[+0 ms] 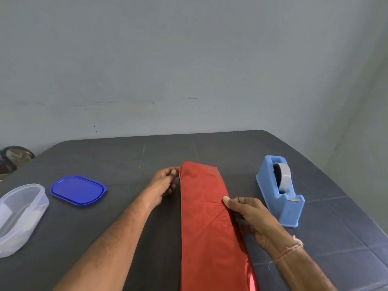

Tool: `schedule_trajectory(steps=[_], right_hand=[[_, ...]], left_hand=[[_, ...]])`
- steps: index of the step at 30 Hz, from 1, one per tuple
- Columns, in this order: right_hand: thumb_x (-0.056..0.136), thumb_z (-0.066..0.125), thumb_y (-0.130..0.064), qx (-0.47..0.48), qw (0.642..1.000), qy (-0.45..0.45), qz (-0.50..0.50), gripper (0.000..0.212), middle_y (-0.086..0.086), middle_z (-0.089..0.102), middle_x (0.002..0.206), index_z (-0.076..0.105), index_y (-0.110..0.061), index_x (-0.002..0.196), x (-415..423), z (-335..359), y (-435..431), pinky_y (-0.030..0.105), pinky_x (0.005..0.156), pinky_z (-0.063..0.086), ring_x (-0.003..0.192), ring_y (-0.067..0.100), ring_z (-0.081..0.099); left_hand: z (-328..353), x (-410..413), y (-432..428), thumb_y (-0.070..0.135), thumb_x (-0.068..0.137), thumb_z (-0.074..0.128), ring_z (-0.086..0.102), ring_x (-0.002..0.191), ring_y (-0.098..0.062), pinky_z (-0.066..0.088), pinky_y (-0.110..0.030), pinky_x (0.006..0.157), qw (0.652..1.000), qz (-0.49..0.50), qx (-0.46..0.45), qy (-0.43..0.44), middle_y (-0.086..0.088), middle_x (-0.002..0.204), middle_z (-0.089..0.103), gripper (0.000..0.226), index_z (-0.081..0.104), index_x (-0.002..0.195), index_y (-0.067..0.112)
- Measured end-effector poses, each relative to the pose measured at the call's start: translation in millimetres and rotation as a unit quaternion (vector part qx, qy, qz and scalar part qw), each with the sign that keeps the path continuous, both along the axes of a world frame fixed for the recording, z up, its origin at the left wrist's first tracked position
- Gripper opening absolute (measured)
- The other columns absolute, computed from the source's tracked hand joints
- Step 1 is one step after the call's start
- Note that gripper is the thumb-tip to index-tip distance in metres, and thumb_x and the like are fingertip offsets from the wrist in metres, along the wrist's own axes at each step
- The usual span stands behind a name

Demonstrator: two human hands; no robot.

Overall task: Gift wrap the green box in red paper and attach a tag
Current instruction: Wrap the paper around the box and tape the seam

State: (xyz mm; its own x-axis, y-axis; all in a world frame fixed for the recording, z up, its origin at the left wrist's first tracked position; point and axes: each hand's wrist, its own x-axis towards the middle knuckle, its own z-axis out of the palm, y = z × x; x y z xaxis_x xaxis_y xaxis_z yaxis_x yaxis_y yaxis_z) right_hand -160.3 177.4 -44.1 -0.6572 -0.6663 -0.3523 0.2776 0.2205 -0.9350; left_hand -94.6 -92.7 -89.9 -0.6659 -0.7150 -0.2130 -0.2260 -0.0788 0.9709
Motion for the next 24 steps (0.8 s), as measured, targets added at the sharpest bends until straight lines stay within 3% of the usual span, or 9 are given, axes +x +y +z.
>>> schedule_trajectory(steps=[3, 8, 17, 20, 24], right_hand=[[0.09, 0.076, -0.031, 0.004, 1.0, 0.001, -0.007, 0.036, -0.002, 0.057, 0.054, 0.058, -0.014, 0.064, 1.9, 1.9, 0.6, 0.019, 0.04, 0.042, 0.041, 0.006, 0.053], [0.091, 0.076, -0.03, 0.004, 1.0, 0.003, -0.01, 0.037, -0.002, 0.055, 0.054, 0.057, -0.014, 0.064, 2.1, 1.2, -0.2, 0.016, 0.041, 0.04, 0.04, 0.007, 0.05], [0.091, 0.076, -0.029, 0.001, 1.0, 0.003, 0.006, 0.033, 0.002, 0.053, 0.06, 0.058, -0.013, 0.067, -2.7, -2.4, -0.2, 0.019, 0.044, 0.044, 0.045, 0.01, 0.048], [0.09, 0.076, -0.031, 0.001, 1.0, 0.006, 0.011, 0.032, 0.003, 0.053, 0.063, 0.06, -0.013, 0.069, -4.3, -4.0, 0.2, 0.021, 0.049, 0.048, 0.051, 0.013, 0.05], [0.089, 0.077, -0.032, -0.001, 1.0, 0.008, 0.007, 0.03, 0.008, 0.055, 0.07, 0.061, -0.012, 0.073, -3.4, -6.7, 0.3, 0.023, 0.051, 0.051, 0.056, 0.015, 0.053]], left_hand=[[-2.2, 1.9, -1.9, 0.028, 0.107, 0.051, 0.044, 0.049, -0.001, 0.033, -0.014, 0.043, 1.0, -0.007, 0.019, 0.019, 0.011, 0.092, 0.069, 0.021, 0.071, 0.111, 0.024], [-3.9, -0.9, -3.3, 0.024, 0.101, 0.063, 0.042, 0.042, 0.001, 0.029, -0.014, 0.04, 1.0, -0.008, -0.004, 0.018, 0.01, 0.067, 0.059, 0.009, 0.07, 0.101, 0.018], [0.9, -15.9, -12.2, 0.015, 0.108, 0.048, 0.038, 0.041, 0.002, 0.026, -0.012, 0.038, 0.999, -0.043, -0.008, -0.008, 0.006, 0.067, 0.051, 0.024, 0.07, 0.1, 0.021], [0.1, -21.9, -9.1, 0.006, 0.107, 0.042, 0.042, 0.046, -0.001, 0.029, -0.014, 0.041, 0.998, 0.037, 0.014, 0.039, 0.004, 0.072, 0.052, 0.031, 0.068, 0.097, 0.021], [2.9, -15.5, 10.5, 0.01, 0.103, 0.053, 0.055, 0.074, -0.013, 0.039, -0.022, 0.057, 0.98, 0.179, 0.01, 0.082, -0.003, 0.096, 0.062, 0.012, 0.063, 0.107, 0.015]])
